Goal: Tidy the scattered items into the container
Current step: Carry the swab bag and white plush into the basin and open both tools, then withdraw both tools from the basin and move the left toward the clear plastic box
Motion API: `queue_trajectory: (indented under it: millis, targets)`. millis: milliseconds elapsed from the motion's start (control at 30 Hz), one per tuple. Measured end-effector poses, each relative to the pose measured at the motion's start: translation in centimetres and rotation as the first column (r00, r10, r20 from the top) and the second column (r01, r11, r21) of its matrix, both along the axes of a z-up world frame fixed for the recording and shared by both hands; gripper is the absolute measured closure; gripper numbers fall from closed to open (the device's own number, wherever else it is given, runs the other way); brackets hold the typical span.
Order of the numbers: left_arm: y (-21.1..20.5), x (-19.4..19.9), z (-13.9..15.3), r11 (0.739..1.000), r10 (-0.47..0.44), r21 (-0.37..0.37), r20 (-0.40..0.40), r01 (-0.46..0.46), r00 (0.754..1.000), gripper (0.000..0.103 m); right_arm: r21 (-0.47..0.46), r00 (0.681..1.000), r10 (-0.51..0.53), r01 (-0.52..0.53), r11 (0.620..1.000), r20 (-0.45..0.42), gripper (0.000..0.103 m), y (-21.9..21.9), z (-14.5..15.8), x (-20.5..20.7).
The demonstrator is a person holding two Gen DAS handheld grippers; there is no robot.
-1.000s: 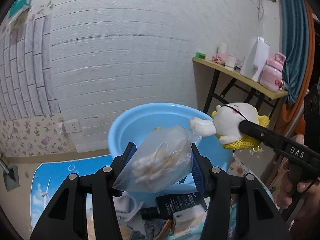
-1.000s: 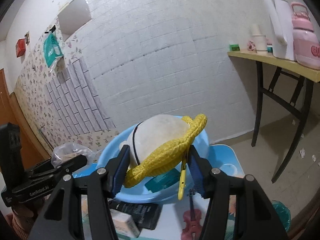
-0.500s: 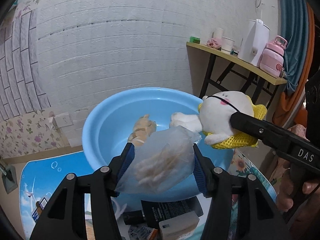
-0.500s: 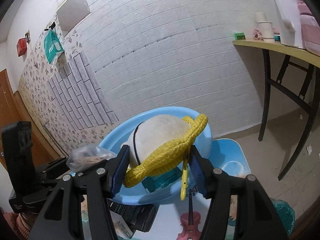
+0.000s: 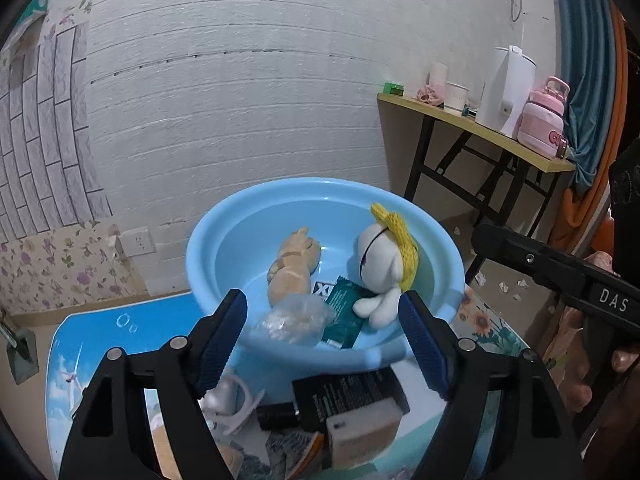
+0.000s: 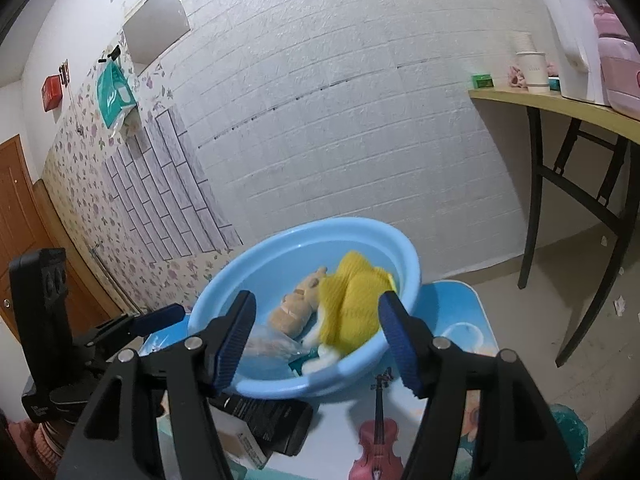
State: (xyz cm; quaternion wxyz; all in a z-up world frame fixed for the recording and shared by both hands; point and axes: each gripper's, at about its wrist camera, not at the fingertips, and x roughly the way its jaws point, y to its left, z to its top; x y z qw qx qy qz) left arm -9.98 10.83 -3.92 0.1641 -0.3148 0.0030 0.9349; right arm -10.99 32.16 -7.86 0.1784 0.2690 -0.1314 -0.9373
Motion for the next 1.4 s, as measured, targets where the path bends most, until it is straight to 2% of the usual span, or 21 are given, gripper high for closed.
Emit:
queue_trajectory:
  millis: [233, 367, 600, 767, 900, 1033, 1200, 1400]
  targets:
    - [-2.6, 2.1, -0.2, 0.999, 0.027, 0.027, 0.013, -0.028, 1.000, 0.025, 0.036, 1.000, 0.014, -0.015, 0.999, 0.025, 0.040, -1.3, -0.2, 1.5]
    - [-4.2, 3.4, -0.5, 0.997, 0.049, 0.051, 0.019, -0.050, 0.999, 0.021, 0.027, 0.999, 0.005, -0.006, 1.000, 0.044, 0.039, -1.9, 0.0, 2.0]
    - [-7.1, 5.8, -0.9, 0.993, 0.094, 0.068, 0.024, -0.096, 0.995, 0.018, 0.067, 0.998, 0.017, -0.021, 0.998, 0.061, 0.039, -3.4, -0.2, 3.7]
    - [-8.8, 8.2, -2.5, 0.992, 0.115, 0.045, 0.038, -0.117, 0.993, 0.013, 0.093, 0.992, 0.056, -0.067, 0.993, 0.112, 0.039, -4.3, -2.0, 5.6]
    - [-9.8, 9.7, -4.6, 0.989, 0.141, 0.039, 0.107, -0.146, 0.984, 0.013, 0.102, 0.980, 0.086, -0.105, 0.989, 0.181, 0.039, -4.9, -4.1, 6.9]
    - [-10.2, 10.9, -6.1, 0.984, 0.144, 0.078, 0.181, -0.160, 0.973, 0.013, 0.161, 0.970, 0.098, -0.135, 0.978, 0.223, 0.039, -5.7, -6.0, 8.0]
    - [-10.3, 11.8, -7.3, 0.988, 0.138, 0.045, 0.197, -0.149, 0.971, 0.013, 0.162, 0.950, 0.112, -0.165, 0.973, 0.292, 0.039, -6.0, -8.2, 8.2]
    - [-10.2, 11.9, -7.6, 0.988, 0.134, 0.043, 0.220, -0.147, 0.966, 0.013, 0.190, 0.942, 0.130, -0.196, 0.962, 0.310, 0.039, -6.8, -8.8, 8.2]
